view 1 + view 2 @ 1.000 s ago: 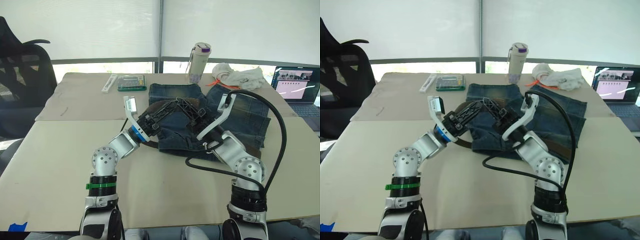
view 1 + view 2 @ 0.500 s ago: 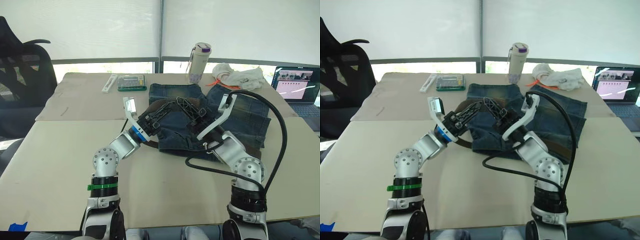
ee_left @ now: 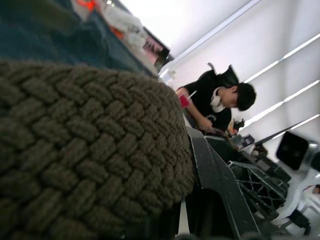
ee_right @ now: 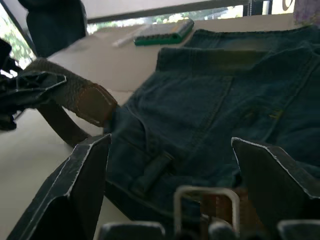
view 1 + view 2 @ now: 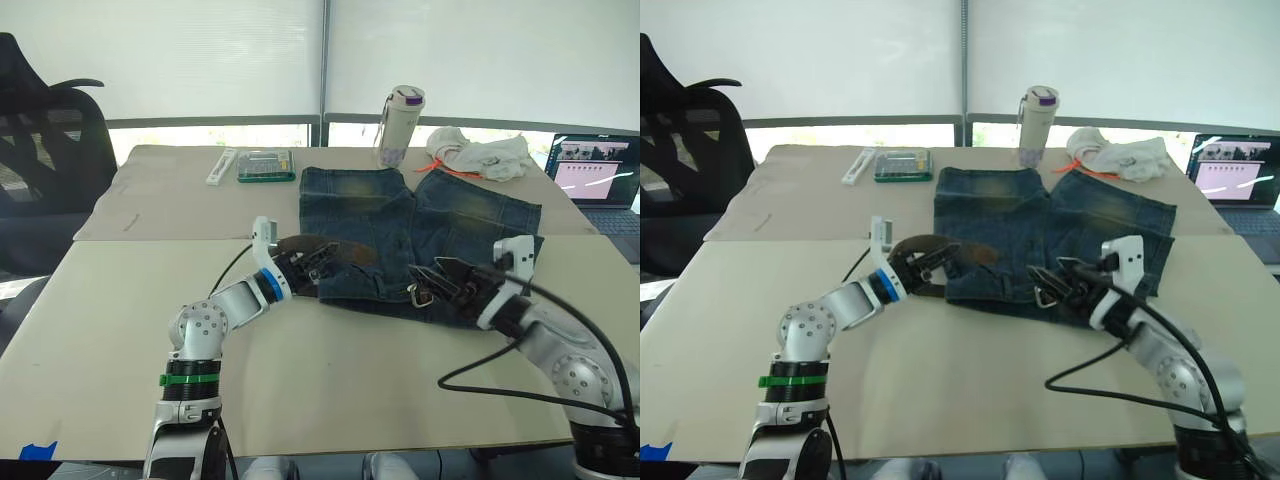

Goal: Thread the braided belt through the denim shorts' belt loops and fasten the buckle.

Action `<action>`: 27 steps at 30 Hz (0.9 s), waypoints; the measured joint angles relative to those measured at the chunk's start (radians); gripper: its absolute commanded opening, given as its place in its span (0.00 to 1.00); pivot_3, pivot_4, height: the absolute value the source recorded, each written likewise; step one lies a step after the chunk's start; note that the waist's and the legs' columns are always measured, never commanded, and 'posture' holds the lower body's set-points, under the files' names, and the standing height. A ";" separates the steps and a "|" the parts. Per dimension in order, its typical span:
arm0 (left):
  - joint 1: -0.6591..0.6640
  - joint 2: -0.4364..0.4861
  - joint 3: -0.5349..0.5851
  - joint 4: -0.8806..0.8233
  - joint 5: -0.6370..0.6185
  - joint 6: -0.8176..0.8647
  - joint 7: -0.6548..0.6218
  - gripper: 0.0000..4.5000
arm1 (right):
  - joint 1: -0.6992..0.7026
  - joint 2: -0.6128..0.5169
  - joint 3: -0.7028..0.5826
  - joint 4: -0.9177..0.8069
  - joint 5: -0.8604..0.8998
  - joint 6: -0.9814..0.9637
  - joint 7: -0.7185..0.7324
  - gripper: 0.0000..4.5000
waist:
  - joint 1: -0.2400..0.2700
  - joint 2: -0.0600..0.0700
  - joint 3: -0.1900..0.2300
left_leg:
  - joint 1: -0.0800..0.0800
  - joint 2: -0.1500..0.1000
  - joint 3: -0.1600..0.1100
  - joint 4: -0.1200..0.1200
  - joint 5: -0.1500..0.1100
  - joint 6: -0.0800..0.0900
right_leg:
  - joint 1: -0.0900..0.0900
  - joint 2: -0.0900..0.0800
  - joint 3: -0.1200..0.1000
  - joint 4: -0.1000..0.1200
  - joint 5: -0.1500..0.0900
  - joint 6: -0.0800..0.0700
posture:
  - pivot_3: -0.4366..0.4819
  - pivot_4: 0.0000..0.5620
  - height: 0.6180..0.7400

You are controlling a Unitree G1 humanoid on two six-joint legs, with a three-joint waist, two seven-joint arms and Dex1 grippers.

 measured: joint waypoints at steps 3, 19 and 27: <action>-0.001 -0.034 -0.018 0.002 0.044 0.007 0.065 0.00 | 0.006 -0.040 0.033 -0.005 -0.063 -0.031 0.063 0.95 | 0.004 0.000 0.000 | 0.001 0.000 0.000 0.000 0.000 0.000 | 0.000 0.000 0.000 -0.001 0.000 0.000 | 0.48 0.27 0.97; -0.023 -0.169 0.023 0.023 0.145 0.088 0.340 0.00 | 0.000 -0.039 0.056 -0.051 -0.133 -0.062 0.119 0.95 | 0.018 -0.001 0.000 | 0.000 0.000 -0.001 0.002 0.000 0.000 | 0.001 -0.001 0.000 -0.001 0.000 0.000 | 0.48 0.27 0.97; -0.056 -0.248 0.027 0.042 0.169 0.105 0.401 0.00 | -0.003 -0.030 0.061 -0.060 -0.141 -0.062 0.116 0.95 | 0.021 -0.001 0.001 | 0.000 0.000 -0.001 0.003 -0.001 0.001 | 0.001 -0.001 0.000 -0.001 0.000 0.000 | 0.48 0.27 0.97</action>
